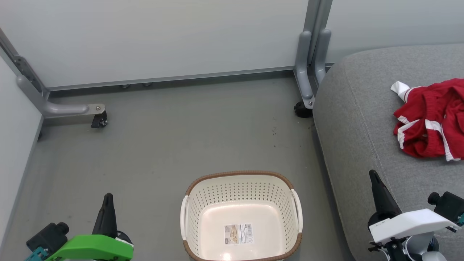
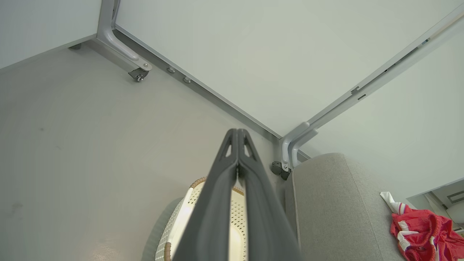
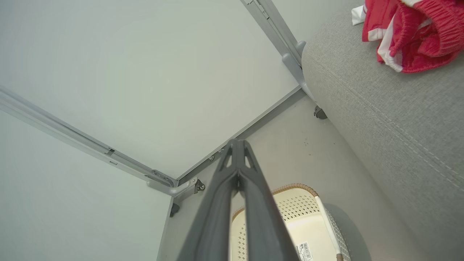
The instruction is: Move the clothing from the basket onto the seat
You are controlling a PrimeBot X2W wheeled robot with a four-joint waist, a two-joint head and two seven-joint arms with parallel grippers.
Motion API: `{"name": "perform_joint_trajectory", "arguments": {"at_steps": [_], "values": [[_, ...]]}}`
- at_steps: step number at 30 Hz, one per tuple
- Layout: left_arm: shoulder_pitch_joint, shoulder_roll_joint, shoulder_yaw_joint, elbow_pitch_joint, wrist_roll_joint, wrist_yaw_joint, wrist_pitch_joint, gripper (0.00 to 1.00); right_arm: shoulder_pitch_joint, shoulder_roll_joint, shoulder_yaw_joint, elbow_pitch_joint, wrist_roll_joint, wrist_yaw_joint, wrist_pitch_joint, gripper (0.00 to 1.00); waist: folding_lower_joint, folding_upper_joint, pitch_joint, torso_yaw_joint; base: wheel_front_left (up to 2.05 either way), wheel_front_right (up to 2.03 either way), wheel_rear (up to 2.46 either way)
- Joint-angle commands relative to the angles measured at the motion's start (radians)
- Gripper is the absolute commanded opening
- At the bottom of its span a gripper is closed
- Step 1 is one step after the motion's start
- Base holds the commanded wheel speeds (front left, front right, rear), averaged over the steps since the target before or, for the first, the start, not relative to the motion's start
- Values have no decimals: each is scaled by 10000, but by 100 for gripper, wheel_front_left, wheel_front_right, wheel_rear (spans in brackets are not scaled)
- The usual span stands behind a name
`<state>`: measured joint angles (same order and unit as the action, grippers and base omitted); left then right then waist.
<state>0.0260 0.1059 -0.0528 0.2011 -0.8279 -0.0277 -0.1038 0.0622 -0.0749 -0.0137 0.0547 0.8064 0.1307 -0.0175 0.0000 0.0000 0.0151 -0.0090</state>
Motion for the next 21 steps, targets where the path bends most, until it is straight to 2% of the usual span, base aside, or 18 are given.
{"name": "perform_joint_trajectory", "arguments": {"at_steps": [1, 21], "values": [[-328, -16, 129, -75, -361, -104, 68, 0, -274, -69, -27, -34, 370, 1, 30, 0, 0, 0, -2, 2, 0, 0, 0], [-668, -151, 577, 77, -2655, -397, 689, 0, -729, -119, -145, 540, 2856, 2, 270, 0, 0, 0, -29, 22, 0, 0, 0]]}}
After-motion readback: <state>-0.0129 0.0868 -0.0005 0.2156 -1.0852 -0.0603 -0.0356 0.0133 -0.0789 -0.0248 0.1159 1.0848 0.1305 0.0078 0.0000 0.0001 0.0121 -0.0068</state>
